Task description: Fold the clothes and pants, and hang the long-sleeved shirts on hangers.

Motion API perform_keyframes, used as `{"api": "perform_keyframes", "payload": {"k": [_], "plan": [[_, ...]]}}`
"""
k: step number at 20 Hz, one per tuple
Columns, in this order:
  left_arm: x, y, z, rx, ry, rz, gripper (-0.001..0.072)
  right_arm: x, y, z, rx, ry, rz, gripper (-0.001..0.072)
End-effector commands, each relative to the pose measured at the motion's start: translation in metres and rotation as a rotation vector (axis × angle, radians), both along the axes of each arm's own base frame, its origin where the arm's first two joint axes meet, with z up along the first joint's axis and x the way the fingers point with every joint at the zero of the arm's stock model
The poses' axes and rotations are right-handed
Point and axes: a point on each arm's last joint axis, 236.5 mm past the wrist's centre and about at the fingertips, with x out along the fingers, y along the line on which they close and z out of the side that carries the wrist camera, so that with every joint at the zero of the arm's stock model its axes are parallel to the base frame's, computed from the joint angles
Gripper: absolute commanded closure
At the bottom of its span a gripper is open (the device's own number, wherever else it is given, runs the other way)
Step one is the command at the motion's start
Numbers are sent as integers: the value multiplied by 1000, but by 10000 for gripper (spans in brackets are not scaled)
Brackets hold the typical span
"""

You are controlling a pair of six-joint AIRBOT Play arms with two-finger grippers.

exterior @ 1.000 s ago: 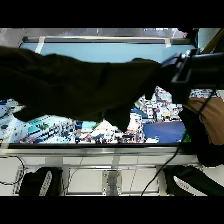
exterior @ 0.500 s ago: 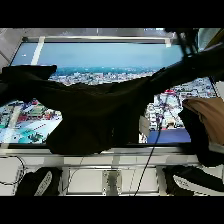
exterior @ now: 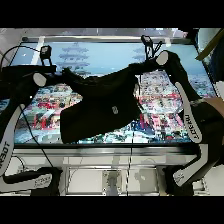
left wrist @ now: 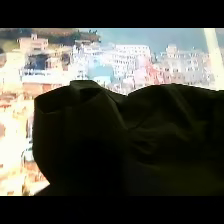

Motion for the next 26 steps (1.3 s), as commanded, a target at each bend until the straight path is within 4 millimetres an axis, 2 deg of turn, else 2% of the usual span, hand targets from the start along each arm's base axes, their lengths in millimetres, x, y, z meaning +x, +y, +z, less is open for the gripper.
{"api": "perform_keyframes", "payload": {"k": [1, 2, 4, 6, 8, 10, 12, 13, 15, 17, 18, 19, 22, 24, 26], "plan": [[35, 6, 13, -52, -103, 81, 28, 68, -20, 26, 200, -204, -254, 244], [34, 22, 31, -73, -119, 116, 35, 69, -29, 35, 195, -204, -253, 245], [13, 60, 63, -75, -109, 165, 52, 55, -60, 48, 122, -120, -218, 244], [-33, 97, 78, -55, -10, 198, 52, 21, -106, 58, 20, 11, -177, 245], [-87, 126, 79, -55, 95, 248, 52, -18, -144, 75, -46, 78, -142, 244], [-150, 141, 57, -67, 200, 302, 52, -59, -169, 90, -104, 118, -101, 245], [-211, 141, 19, -108, 273, 380, 52, -105, -180, 87, -145, 178, -51, 245], [-237, 137, -2, -159, 300, 446, 52, -127, -180, 77, -146, 218, -36, 244], [-275, 122, -39, -279, 357, 560, 52, -165, -167, 48, -81, 266, -45, 240], [-313, 93, -76, -397, 498, 604, 53, -180, -151, 20, 29, 227, -114, 238], [-326, 79, -91, -458, 566, 616, 52, -184, -147, 5, 79, 207, -164, 238], [-330, 67, -101, -519, 599, 624, 53, -188, -142, -6, 130, 203, -202, 238], [-329, 40, -118, -711, 686, 665, 53, -210, -120, -39, 229, 302, -177, 229], [-320, 31, -125, -829, 711, 711, 53, -219, -112, -49, 221, 333, -103, 229], [-303, 33, -130, -918, 675, 759, 53, -217, -110, -49, 220, 317, -82, 229]]}}
